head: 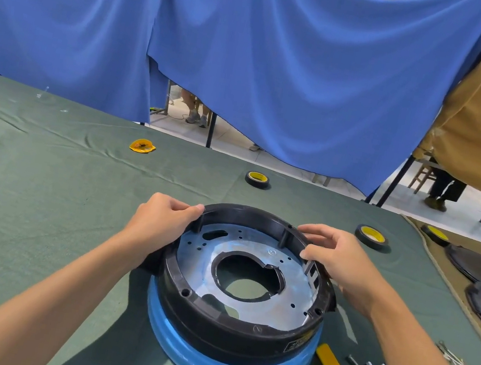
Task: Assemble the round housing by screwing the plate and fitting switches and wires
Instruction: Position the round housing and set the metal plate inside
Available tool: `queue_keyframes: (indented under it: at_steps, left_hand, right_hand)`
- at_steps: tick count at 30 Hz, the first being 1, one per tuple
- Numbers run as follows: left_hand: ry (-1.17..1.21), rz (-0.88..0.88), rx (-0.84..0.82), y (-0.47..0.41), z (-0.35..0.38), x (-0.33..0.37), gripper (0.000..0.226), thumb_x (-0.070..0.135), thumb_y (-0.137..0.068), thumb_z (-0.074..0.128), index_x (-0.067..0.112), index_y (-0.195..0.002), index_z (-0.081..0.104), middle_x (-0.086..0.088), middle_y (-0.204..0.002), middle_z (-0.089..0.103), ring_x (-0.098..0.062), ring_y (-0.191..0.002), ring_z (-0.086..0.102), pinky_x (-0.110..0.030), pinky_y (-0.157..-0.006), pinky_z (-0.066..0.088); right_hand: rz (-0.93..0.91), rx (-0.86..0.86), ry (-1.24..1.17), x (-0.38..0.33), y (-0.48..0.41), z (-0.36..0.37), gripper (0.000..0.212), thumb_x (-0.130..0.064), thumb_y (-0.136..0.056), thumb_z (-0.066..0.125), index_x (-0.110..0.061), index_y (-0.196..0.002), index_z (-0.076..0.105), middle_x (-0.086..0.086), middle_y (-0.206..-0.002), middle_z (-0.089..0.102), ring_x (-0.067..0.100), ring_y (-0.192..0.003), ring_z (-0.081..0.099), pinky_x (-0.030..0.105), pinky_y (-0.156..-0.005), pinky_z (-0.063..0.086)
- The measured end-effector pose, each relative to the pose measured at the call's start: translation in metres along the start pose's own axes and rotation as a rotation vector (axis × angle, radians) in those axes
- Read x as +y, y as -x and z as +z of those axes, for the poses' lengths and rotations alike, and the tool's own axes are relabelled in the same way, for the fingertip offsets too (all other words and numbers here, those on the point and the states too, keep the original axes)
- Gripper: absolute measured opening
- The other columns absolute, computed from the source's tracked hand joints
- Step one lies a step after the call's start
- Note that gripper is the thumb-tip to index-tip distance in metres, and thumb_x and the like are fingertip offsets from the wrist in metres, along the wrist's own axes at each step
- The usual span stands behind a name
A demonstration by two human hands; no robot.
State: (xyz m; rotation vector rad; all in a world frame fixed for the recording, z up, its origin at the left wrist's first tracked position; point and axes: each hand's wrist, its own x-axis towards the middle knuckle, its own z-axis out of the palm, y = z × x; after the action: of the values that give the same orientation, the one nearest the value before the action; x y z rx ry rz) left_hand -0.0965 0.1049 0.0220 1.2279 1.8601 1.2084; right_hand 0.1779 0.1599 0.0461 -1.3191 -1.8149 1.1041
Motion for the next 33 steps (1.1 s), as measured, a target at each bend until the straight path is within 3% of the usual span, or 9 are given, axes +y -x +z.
queue_keyframes:
  at_steps: [3, 5, 7, 12, 16, 23, 27, 29, 33]
  left_hand:
    - [-0.018, 0.007, 0.033, -0.002, 0.002, -0.002, 0.039, 0.047, -0.093, 0.06, 0.021, -0.069, 0.078, 0.006, -0.052, 0.067, -0.029, -0.073, 0.067, -0.039, -0.076, 0.055]
    - [-0.06, 0.011, 0.068, -0.002, 0.003, -0.003, 0.041, 0.048, -0.093, 0.059, 0.022, -0.068, 0.077, 0.01, -0.041, 0.051, -0.023, -0.064, 0.055, -0.034, -0.067, 0.047]
    - [-0.107, 0.016, 0.091, -0.003, 0.005, -0.005, 0.045, 0.051, -0.094, 0.056, 0.014, -0.077, 0.076, 0.006, -0.048, 0.045, -0.022, -0.063, 0.047, -0.033, -0.066, 0.042]
    - [-0.127, 0.03, 0.083, -0.005, 0.003, -0.007, 0.048, 0.053, -0.094, 0.054, 0.011, -0.079, 0.073, 0.0, -0.059, 0.048, -0.028, -0.071, 0.051, -0.036, -0.073, 0.047]
    - [-0.136, 0.042, 0.08, -0.005, 0.003, -0.007, 0.049, 0.052, -0.094, 0.054, 0.008, -0.078, 0.071, -0.001, -0.058, 0.046, -0.031, -0.073, 0.049, -0.035, -0.071, 0.043]
    - [-0.202, 0.063, 0.077, 0.0, 0.003, -0.003, 0.06, 0.048, -0.094, 0.054, 0.017, -0.044, 0.042, 0.01, -0.036, 0.029, -0.027, -0.063, 0.041, -0.032, -0.063, 0.032]
    - [-0.191, 0.058, 0.068, 0.0, 0.002, -0.002, 0.054, 0.05, -0.094, 0.054, 0.01, -0.059, 0.057, 0.005, -0.046, 0.039, -0.025, -0.065, 0.047, -0.033, -0.064, 0.037]
    - [-0.203, 0.061, 0.067, 0.001, 0.002, -0.001, 0.056, 0.049, -0.094, 0.054, 0.014, -0.052, 0.045, 0.008, -0.04, 0.032, -0.024, -0.061, 0.042, -0.032, -0.061, 0.033]
    - [-0.217, 0.056, 0.04, 0.001, -0.001, 0.002, 0.063, 0.046, -0.095, 0.054, 0.017, -0.045, 0.029, 0.01, -0.034, 0.022, -0.023, -0.057, 0.033, -0.032, -0.056, 0.025]
  right_hand:
    - [-0.013, 0.013, 0.104, -0.001, 0.003, -0.002, 0.025, -0.009, -0.086, 0.065, -0.033, -0.096, 0.067, -0.008, -0.096, 0.073, 0.008, -0.079, 0.071, 0.015, -0.056, 0.053]
    - [-0.021, 0.031, 0.143, -0.006, 0.002, -0.004, 0.026, -0.008, -0.086, 0.065, -0.031, -0.097, 0.069, -0.007, -0.093, 0.075, 0.016, -0.082, 0.072, 0.03, -0.066, 0.06]
    - [-0.026, 0.054, 0.146, -0.012, 0.0, -0.006, 0.029, -0.005, -0.084, 0.065, -0.028, -0.1, 0.071, -0.005, -0.088, 0.076, 0.025, -0.08, 0.073, 0.043, -0.071, 0.061]
    - [-0.046, 0.056, 0.165, -0.02, -0.004, -0.01, 0.032, -0.007, -0.082, 0.068, -0.034, -0.098, 0.071, -0.012, -0.08, 0.075, 0.015, -0.072, 0.073, 0.025, -0.051, 0.058]
    - [-0.027, 0.049, 0.144, -0.017, -0.004, -0.009, 0.033, -0.003, -0.081, 0.068, -0.032, -0.096, 0.072, -0.011, -0.079, 0.075, 0.016, -0.068, 0.073, 0.023, -0.05, 0.056]
    - [0.008, 0.031, 0.125, -0.006, 0.0, -0.004, 0.036, 0.0, -0.082, 0.065, -0.033, -0.097, 0.07, -0.015, -0.08, 0.074, 0.005, -0.073, 0.072, 0.013, -0.049, 0.051]
    - [0.009, 0.025, 0.122, -0.005, -0.002, 0.005, 0.017, -0.021, -0.089, 0.066, -0.032, -0.102, 0.068, -0.014, -0.095, 0.073, 0.003, -0.086, 0.069, 0.015, -0.064, 0.048]
    - [-0.006, 0.057, 0.128, -0.004, -0.003, 0.012, 0.011, -0.033, -0.096, 0.058, -0.032, -0.102, 0.068, -0.014, -0.101, 0.069, 0.002, -0.094, 0.063, 0.017, -0.069, 0.044]
    - [-0.002, 0.127, 0.135, -0.003, -0.004, 0.021, 0.023, -0.027, -0.103, 0.046, -0.03, -0.098, 0.068, -0.007, -0.102, 0.069, 0.011, -0.095, 0.063, 0.026, -0.073, 0.049]
